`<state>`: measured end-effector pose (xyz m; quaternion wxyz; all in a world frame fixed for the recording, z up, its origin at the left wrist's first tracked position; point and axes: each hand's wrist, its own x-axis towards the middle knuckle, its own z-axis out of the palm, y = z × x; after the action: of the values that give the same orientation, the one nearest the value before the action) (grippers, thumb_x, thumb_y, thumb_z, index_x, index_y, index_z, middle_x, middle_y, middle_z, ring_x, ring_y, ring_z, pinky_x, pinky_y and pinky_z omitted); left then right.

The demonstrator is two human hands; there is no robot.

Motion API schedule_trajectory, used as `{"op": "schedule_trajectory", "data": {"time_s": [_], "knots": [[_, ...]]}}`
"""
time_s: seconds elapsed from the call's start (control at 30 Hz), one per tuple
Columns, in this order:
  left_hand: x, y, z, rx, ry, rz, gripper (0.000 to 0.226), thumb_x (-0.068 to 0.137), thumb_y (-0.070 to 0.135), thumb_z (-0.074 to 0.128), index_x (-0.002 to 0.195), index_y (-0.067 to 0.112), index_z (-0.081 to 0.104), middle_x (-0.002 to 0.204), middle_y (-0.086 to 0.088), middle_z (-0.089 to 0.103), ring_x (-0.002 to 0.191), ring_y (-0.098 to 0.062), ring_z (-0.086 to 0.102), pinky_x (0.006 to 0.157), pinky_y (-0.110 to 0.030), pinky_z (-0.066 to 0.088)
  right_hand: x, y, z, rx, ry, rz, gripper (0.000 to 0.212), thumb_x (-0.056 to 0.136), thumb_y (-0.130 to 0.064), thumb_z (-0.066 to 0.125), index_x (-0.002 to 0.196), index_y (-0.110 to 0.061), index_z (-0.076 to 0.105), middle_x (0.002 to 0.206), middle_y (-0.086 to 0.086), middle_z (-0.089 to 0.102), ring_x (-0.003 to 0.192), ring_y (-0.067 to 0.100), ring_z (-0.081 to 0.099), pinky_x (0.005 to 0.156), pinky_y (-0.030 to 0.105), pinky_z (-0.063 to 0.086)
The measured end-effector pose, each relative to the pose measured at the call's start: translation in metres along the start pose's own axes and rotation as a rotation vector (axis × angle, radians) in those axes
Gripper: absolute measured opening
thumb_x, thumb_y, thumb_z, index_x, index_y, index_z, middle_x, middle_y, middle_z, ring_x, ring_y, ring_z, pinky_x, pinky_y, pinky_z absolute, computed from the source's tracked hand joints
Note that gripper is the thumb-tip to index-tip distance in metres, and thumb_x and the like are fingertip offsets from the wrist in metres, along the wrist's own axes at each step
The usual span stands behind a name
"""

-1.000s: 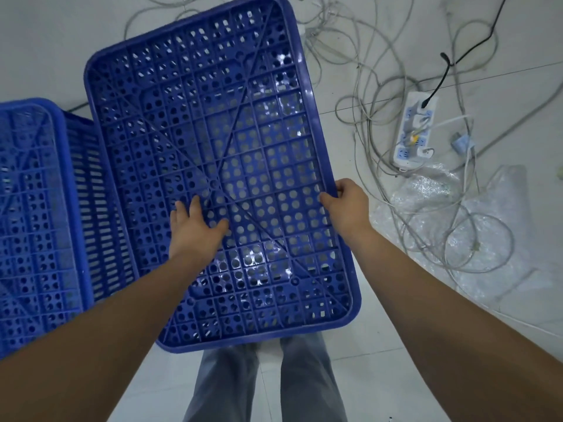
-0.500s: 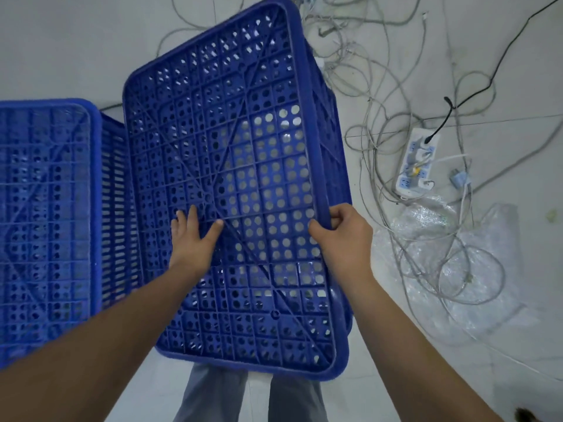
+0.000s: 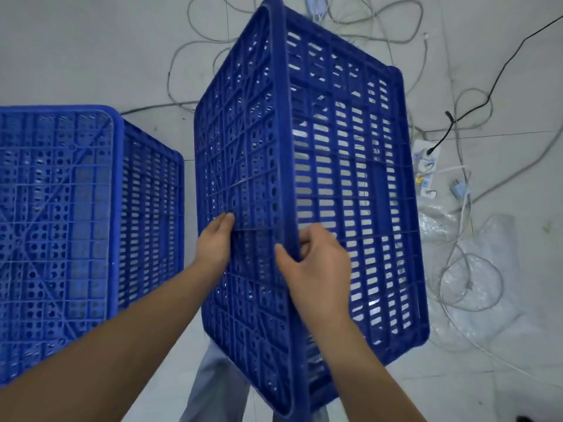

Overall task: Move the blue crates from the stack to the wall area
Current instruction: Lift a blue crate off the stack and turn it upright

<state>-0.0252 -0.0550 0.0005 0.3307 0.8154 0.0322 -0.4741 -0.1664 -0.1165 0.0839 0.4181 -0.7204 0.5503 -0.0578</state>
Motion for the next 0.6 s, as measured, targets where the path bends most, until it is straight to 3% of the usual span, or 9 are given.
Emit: {"op": "schedule_trajectory", "data": {"time_s": [0.1, 0.17, 0.23, 0.3, 0.37, 0.43, 0.5, 0.53, 0.6], "knots": [[-0.011, 0.018, 0.001, -0.266, -0.104, -0.012, 0.060, 0.090, 0.062, 0.040, 0.127, 0.019, 0.061, 0.118, 0.000, 0.068, 0.111, -0.019, 0.063, 0.101, -0.040, 0.046, -0.004, -0.025, 0.027, -0.013, -0.042, -0.002, 0.025, 0.086, -0.035, 0.062, 0.083, -0.015, 0.048, 0.077, -0.002, 0.056, 0.064, 0.018, 0.053, 0.060, 0.033, 0.047], [-0.014, 0.027, -0.010, -0.302, -0.144, 0.024, 0.059, 0.089, 0.063, 0.041, 0.121, 0.018, 0.063, 0.100, 0.003, 0.071, 0.094, -0.015, 0.067, 0.090, -0.036, 0.050, -0.005, -0.039, 0.046, -0.014, -0.084, -0.024, 0.022, 0.089, -0.033, 0.058, 0.088, -0.014, 0.047, 0.088, 0.002, 0.060, 0.072, 0.021, 0.058, 0.064, 0.033, 0.046], [-0.016, 0.034, -0.028, -0.291, -0.179, 0.043, 0.069, 0.083, 0.067, 0.048, 0.130, 0.017, 0.055, 0.118, -0.002, 0.066, 0.106, -0.020, 0.063, 0.093, -0.038, 0.050, -0.007, -0.051, 0.068, -0.029, -0.141, -0.035, 0.023, 0.092, -0.031, 0.054, 0.100, -0.010, 0.052, 0.098, 0.007, 0.062, 0.080, 0.027, 0.062, 0.064, 0.035, 0.045], [-0.015, 0.037, -0.044, -0.197, -0.247, 0.041, 0.091, 0.073, 0.071, 0.058, 0.143, 0.016, 0.039, 0.146, -0.007, 0.046, 0.130, -0.025, 0.049, 0.106, -0.046, 0.040, -0.011, -0.060, 0.091, -0.114, -0.126, -0.037, 0.026, 0.084, -0.029, 0.065, 0.097, -0.008, 0.056, 0.089, 0.008, 0.065, 0.071, 0.027, 0.066, 0.053, 0.030, 0.038], [-0.013, 0.035, -0.055, -0.112, -0.234, 0.084, 0.050, 0.085, 0.048, 0.059, 0.128, 0.027, 0.042, 0.124, 0.013, 0.055, 0.112, -0.007, 0.055, 0.097, -0.041, 0.039, -0.011, -0.069, 0.108, -0.215, -0.074, 0.003, 0.036, 0.056, -0.034, 0.085, 0.075, -0.014, 0.061, 0.061, -0.002, 0.063, 0.042, 0.015, 0.060, 0.041, 0.019, 0.023], [-0.011, 0.033, -0.062, -0.069, -0.189, 0.101, 0.028, 0.091, 0.028, 0.059, 0.110, 0.036, 0.040, 0.103, 0.016, 0.055, 0.096, -0.010, 0.057, 0.087, -0.040, 0.039, -0.011, -0.077, 0.116, -0.278, -0.073, -0.006, 0.043, 0.041, -0.041, 0.091, 0.067, -0.020, 0.064, 0.051, -0.008, 0.060, 0.032, 0.008, 0.052, 0.036, 0.016, 0.016], [-0.001, 0.028, -0.071, -0.080, -0.135, 0.082, 0.033, 0.090, 0.020, 0.060, 0.113, 0.033, 0.041, 0.102, 0.011, 0.057, 0.096, -0.018, 0.056, 0.091, -0.045, 0.042, -0.014, -0.077, 0.120, -0.273, -0.101, -0.002, 0.038, 0.064, -0.039, 0.082, 0.089, -0.016, 0.066, 0.077, -0.002, 0.069, 0.055, 0.011, 0.065, 0.041, 0.020, 0.036], [0.007, 0.024, -0.074, -0.091, -0.114, 0.062, 0.033, 0.090, 0.018, 0.060, 0.116, 0.029, 0.044, 0.105, 0.008, 0.059, 0.097, -0.019, 0.057, 0.093, -0.046, 0.043, -0.014, -0.078, 0.122, -0.237, -0.211, 0.011, 0.033, 0.083, -0.033, 0.069, 0.107, -0.011, 0.061, 0.098, 0.004, 0.068, 0.077, 0.018, 0.068, 0.055, 0.026, 0.046], [0.019, 0.015, -0.077, -0.165, -0.094, -0.017, 0.037, 0.087, 0.018, 0.062, 0.123, 0.020, 0.051, 0.118, -0.002, 0.061, 0.100, -0.023, 0.059, 0.097, -0.049, 0.045, -0.014, -0.077, 0.115, -0.124, -0.390, -0.013, 0.028, 0.099, -0.023, 0.045, 0.123, -0.009, 0.050, 0.120, 0.009, 0.059, 0.101, 0.025, 0.061, 0.072, 0.034, 0.046]]}}
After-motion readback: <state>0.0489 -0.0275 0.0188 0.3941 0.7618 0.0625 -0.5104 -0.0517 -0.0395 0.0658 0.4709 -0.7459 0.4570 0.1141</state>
